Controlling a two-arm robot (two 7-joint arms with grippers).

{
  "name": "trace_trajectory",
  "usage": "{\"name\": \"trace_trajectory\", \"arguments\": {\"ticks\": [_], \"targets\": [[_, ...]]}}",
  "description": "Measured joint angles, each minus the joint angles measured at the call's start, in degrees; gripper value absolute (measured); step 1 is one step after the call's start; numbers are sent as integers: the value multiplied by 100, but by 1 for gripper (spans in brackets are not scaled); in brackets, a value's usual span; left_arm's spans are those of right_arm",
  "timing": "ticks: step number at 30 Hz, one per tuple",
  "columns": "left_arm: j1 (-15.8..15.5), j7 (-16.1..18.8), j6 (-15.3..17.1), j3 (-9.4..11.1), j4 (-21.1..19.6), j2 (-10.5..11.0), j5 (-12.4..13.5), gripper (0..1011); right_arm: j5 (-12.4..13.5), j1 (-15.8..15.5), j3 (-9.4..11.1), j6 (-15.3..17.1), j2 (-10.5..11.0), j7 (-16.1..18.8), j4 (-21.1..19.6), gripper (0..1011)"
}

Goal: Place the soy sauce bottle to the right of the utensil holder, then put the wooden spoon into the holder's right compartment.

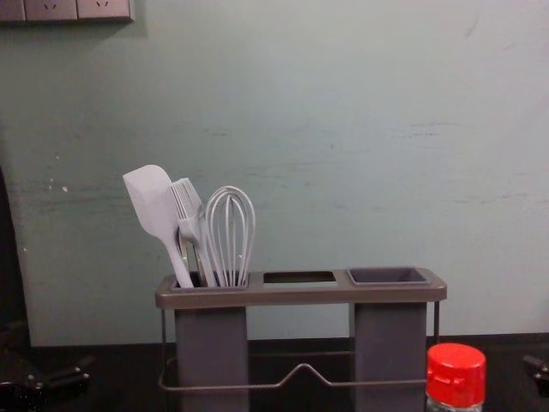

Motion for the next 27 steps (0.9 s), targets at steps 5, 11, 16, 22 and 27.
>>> {"name": "trace_trajectory", "arguments": {"ticks": [5, 11, 16, 22, 27], "targets": [[0, 0, 0, 0, 0, 0, 0, 1005, 0, 0, 0, 0, 0, 0, 0, 1000], [0, 0, 0, 0, 0, 0, 0, 1005, 0, 0, 0, 0, 0, 0, 0, 1000], [0, 0, 0, 0, 0, 0, 0, 1005, 0, 0, 0, 0, 0, 0, 0, 1002], [0, 0, 0, 0, 0, 0, 0, 1005, 0, 0, 0, 0, 0, 0, 0, 1000], [0, 0, 0, 0, 0, 0, 0, 1005, 0, 0, 0, 0, 0, 0, 0, 1000]]}}
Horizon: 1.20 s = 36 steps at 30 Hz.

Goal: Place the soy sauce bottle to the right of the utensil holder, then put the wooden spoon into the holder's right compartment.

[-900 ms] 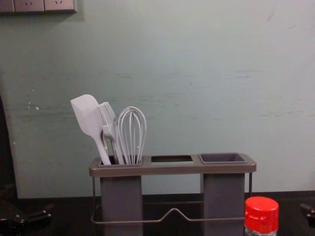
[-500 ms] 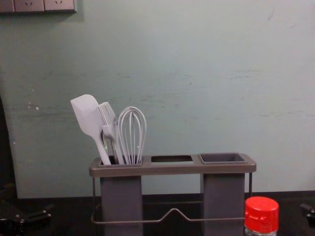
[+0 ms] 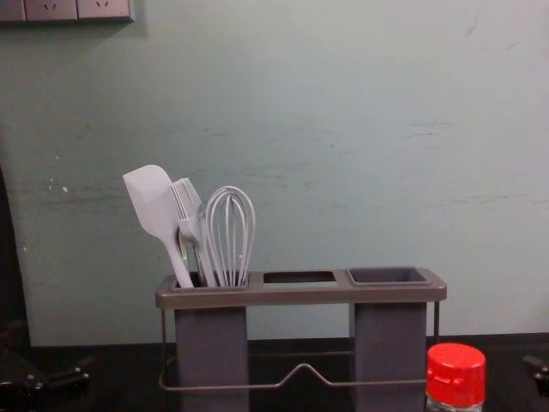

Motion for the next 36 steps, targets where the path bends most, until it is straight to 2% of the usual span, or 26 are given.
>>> {"name": "trace_trajectory", "arguments": {"ticks": [16, 26, 29, 32, 36], "targets": [[0, 0, 0, 0, 0, 0, 0, 1005, 1, -33, 47, -17, -5, 6, -26, 1000], [0, 0, 0, 0, 0, 0, 0, 1005, 276, -510, 496, 34, 201, 112, -662, 1000], [0, 0, 0, 0, 0, 0, 0, 1005, 494, -796, 710, 98, 354, 212, -1013, 1000], [0, 0, 0, 0, 0, 0, 0, 1005, 933, -1288, 1071, 152, 603, 408, -1518, 1000], [0, 0, 0, 0, 0, 0, 0, 1005, 1409, -1863, 1462, 86, 864, 726, -1944, 1000]]}}
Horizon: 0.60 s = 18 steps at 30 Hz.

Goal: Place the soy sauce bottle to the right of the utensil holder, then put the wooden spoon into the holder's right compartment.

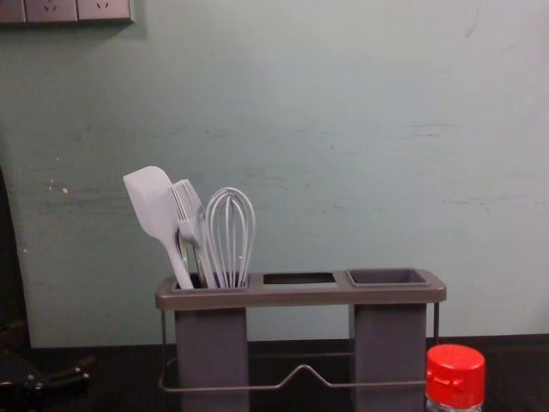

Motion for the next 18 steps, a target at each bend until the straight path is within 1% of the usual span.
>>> {"name": "trace_trajectory", "arguments": {"ticks": [3, 4, 5, 6, 8, 9, 10, 11, 14, 15, 16, 18], "targets": [[0, 0, 0, 0, 0, 0, 0, 1005, 255, -319, 205, -80, 140, 217, -191, 1000], [0, 0, 0, 0, 0, 0, 0, 1005, 428, -537, 336, -117, 222, 370, -319, 1000], [0, 0, 0, 0, 0, 0, 0, 1005, 512, -639, 394, -134, 258, 448, -376, 1000], [0, 0, 0, 0, 0, 0, 0, 1005, 652, -849, 505, -158, 327, 580, -490, 1000], [0, 0, 0, -1, 0, 0, 0, 1005, 757, -1016, 605, -188, 375, 683, -604, 1000], [0, 0, 0, 0, 0, 0, 0, 1005, 827, -1207, 697, -226, 438, 797, -735, 1000], [0, 0, -1, 0, 0, 0, 0, 1005, 827, -1207, 697, -226, 438, 797, -735, 1000], [0, 0, 0, 0, 0, 0, 0, 1005, 841, -1368, 765, -255, 495, 883, -861, 1000], [0, 0, 0, 0, 0, 0, 0, 1005, 829, -1616, 830, -294, 582, 1035, -1088, 1000], [0, 0, 0, 0, 0, 0, 0, 1005, 811, -1689, 831, -315, 608, 1108, -1170, 1000], [0, 0, 0, 0, 0, 0, 0, 1005, 811, -1689, 831, -315, 608, 1108, -1170, 1002], [0, 0, 0, 0, 0, 0, 0, 1005, 733, -1779, 803, -329, 639, 1209, -1289, 1000]]}}
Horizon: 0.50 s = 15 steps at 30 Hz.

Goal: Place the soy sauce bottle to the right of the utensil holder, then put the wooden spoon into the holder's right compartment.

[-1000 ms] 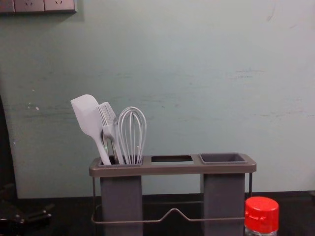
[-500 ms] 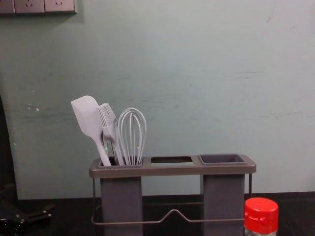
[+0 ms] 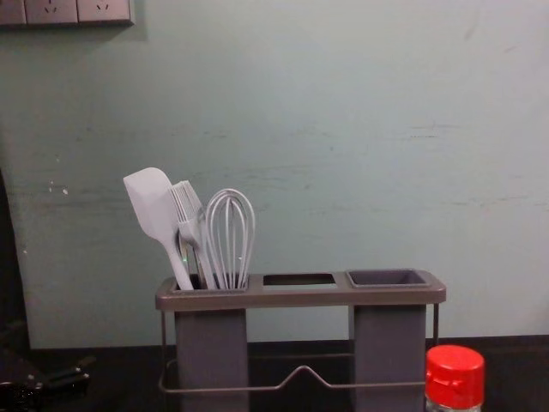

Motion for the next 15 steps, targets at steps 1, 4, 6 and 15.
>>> {"name": "trace_trajectory", "arguments": {"ticks": [1, 4, 6, 15], "targets": [[0, 0, 0, 0, 0, 0, 0, 1005, -63, -35, -42, -11, 11, 64, -55, 1000], [0, 0, 0, 0, 0, 0, 0, 1005, -181, -61, -135, -43, 17, 189, -129, 1002], [0, 0, 0, 0, 0, 0, 0, 1005, -238, -59, -185, -57, 9, 248, -152, 1000], [0, 0, 0, 0, 0, 0, 0, 1005, -452, 246, -535, -22, -207, 499, -115, 1000]]}}
